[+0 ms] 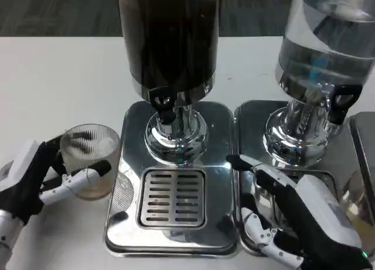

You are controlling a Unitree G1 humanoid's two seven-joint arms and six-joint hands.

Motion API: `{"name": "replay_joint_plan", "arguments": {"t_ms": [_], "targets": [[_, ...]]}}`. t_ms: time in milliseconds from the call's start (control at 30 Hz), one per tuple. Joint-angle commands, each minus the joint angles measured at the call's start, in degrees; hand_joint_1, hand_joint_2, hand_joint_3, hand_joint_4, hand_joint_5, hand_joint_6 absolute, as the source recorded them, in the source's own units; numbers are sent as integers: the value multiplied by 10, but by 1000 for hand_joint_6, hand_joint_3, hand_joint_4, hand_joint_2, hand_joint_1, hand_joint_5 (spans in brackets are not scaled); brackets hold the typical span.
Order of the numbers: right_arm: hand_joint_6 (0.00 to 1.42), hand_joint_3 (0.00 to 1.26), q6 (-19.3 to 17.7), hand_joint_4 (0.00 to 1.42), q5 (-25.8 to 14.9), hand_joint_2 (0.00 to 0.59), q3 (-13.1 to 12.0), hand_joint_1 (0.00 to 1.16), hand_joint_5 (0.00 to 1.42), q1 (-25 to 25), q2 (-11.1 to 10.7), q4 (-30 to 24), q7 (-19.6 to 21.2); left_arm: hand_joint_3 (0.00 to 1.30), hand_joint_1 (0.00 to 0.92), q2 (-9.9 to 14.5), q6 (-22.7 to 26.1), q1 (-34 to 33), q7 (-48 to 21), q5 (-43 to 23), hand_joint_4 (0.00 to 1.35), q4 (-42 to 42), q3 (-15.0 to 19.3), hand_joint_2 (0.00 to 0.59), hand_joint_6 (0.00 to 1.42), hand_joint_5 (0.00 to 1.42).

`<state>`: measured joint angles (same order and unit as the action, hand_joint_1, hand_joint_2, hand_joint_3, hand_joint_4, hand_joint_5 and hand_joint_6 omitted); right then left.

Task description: Grasp the cup under the faucet to collect the drink, then remove the cup.

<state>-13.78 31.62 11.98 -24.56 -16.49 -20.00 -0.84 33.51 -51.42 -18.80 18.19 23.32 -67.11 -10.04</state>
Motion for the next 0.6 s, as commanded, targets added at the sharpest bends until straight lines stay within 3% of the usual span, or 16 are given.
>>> {"name": "replay_joint_plan", "arguments": {"t_ms": [33, 600], "targets": [[251, 174, -11, 210, -11, 586, -1, 477, 157, 3, -4, -5, -2, 396, 156, 2, -13, 5, 14, 4, 471, 5, 4, 194, 765, 699], [265, 169, -9, 217, -21, 586, 0, 475, 169, 13, -5, -3, -6, 389, 144, 6, -33, 23, 63, 8, 472, 20, 15, 194, 764, 695]]}}
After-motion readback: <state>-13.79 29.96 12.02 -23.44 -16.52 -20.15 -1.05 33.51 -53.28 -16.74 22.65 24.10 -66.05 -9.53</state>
